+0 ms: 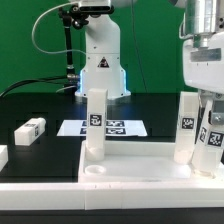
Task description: Assemble desk
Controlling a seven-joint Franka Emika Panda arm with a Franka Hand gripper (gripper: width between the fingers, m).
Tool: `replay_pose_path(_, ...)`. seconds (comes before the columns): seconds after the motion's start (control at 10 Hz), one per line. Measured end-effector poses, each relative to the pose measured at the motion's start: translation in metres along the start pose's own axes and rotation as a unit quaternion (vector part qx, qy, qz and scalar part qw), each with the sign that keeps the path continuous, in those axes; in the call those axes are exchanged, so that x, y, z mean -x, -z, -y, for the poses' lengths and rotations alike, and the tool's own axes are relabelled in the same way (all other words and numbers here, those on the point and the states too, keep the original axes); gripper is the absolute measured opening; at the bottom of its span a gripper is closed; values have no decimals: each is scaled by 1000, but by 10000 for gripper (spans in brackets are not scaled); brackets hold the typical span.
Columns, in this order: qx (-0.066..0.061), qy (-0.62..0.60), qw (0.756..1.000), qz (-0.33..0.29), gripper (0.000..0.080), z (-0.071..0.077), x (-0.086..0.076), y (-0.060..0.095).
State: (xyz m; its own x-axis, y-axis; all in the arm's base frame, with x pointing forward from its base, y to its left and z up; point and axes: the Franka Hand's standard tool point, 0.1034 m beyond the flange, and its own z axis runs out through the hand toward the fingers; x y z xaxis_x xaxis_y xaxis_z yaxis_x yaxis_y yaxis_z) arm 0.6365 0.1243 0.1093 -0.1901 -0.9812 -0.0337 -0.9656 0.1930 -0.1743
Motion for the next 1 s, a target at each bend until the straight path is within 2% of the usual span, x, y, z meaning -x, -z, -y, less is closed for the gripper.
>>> replay_pose_path(0.1,-9,-33,999,4,290,-1,-1,0)
replay_pose_path(0.2,-8,-24,1000,4,359,-1,-1,0)
replay_pose_path(0.3,-5,15,1000,1,359,-2,-2,0)
replay_pose_path(0.4,13,117,993,-2,545,-4,-3,0)
replay_pose_path(0.5,13,187,982,0,617,0,-1,2)
replay_pose_path(0.7,14,323,946,3,643,0,-1,1)
replay_pose_path(0.9,14,378,926,3,648,0,-2,1)
replay_pose_path(1.0,14,423,906,4,649,0,-3,1)
